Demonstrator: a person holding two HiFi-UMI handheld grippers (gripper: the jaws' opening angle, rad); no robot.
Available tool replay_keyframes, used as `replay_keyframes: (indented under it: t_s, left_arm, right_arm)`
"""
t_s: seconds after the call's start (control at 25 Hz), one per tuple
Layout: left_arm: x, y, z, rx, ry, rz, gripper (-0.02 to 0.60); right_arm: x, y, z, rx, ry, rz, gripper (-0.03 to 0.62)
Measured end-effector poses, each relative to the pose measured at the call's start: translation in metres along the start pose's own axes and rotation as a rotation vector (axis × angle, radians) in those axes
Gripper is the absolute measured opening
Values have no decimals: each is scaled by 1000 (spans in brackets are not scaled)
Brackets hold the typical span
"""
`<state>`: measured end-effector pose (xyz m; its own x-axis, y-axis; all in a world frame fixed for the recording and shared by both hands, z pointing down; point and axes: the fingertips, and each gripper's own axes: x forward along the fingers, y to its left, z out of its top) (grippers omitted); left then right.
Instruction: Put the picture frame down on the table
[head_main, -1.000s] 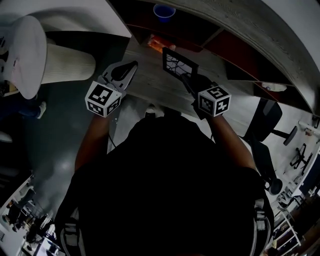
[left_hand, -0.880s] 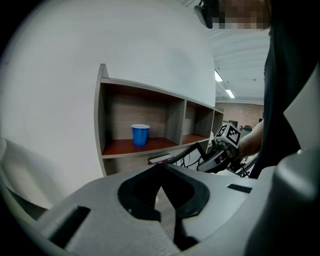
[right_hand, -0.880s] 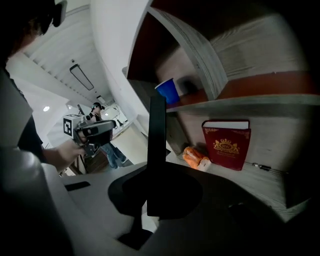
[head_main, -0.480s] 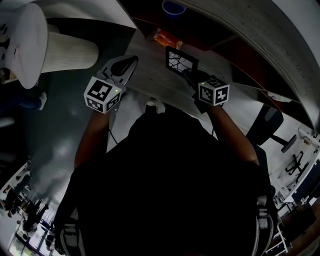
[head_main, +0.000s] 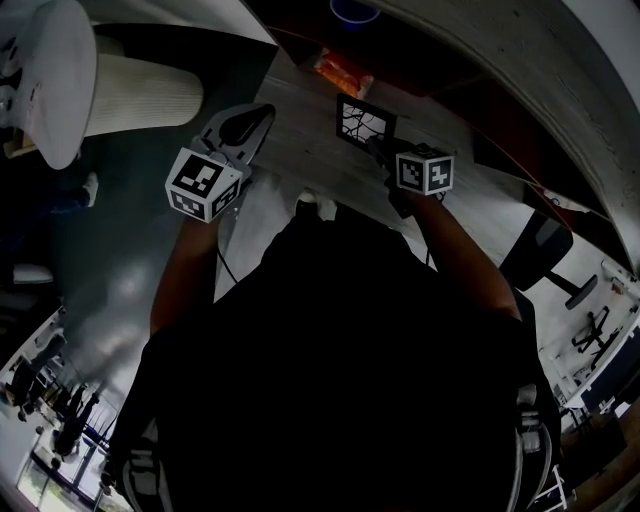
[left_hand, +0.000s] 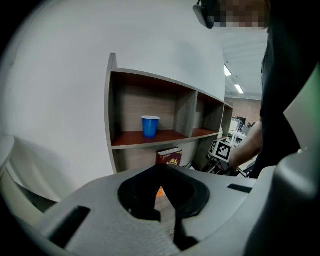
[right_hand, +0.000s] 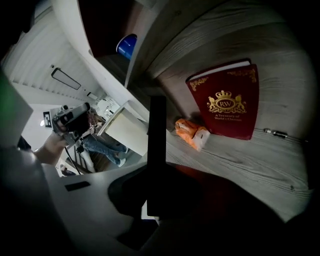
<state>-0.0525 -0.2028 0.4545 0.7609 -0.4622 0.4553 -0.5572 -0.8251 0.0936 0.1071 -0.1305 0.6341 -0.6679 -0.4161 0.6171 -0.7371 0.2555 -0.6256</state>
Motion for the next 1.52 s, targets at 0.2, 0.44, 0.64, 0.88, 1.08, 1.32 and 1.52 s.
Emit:
replay_keyframes:
  t_s: [0.2, 0.44, 0.64, 0.88, 1.08, 1.32, 1.52]
  left_arm:
    - [5, 0, -5, -12, 9, 3, 15]
    - [2, 9, -9, -25, 25, 23, 15]
    - [0, 12, -9, -30, 29, 38, 15]
    - [2, 7, -16, -37, 46, 19, 15]
    - [7, 5, -17, -41, 51, 5, 15]
    - [17, -4, -17, -32, 61, -25, 15]
    - [22, -5, -18, -29, 66, -37, 15]
  right_arm:
    - [18, -21, -16, 49, 36, -17, 17]
    - [43, -40, -35, 109, 82, -37, 17]
    - [59, -52, -51, 171, 116, -45, 17]
    - [66, -59, -54, 175, 126, -58, 17]
    - [69, -65, -56, 178, 128, -71, 17]
    - [71, -68, -57, 191, 116, -69, 17]
    - [72, -71, -56, 197, 109, -68, 20]
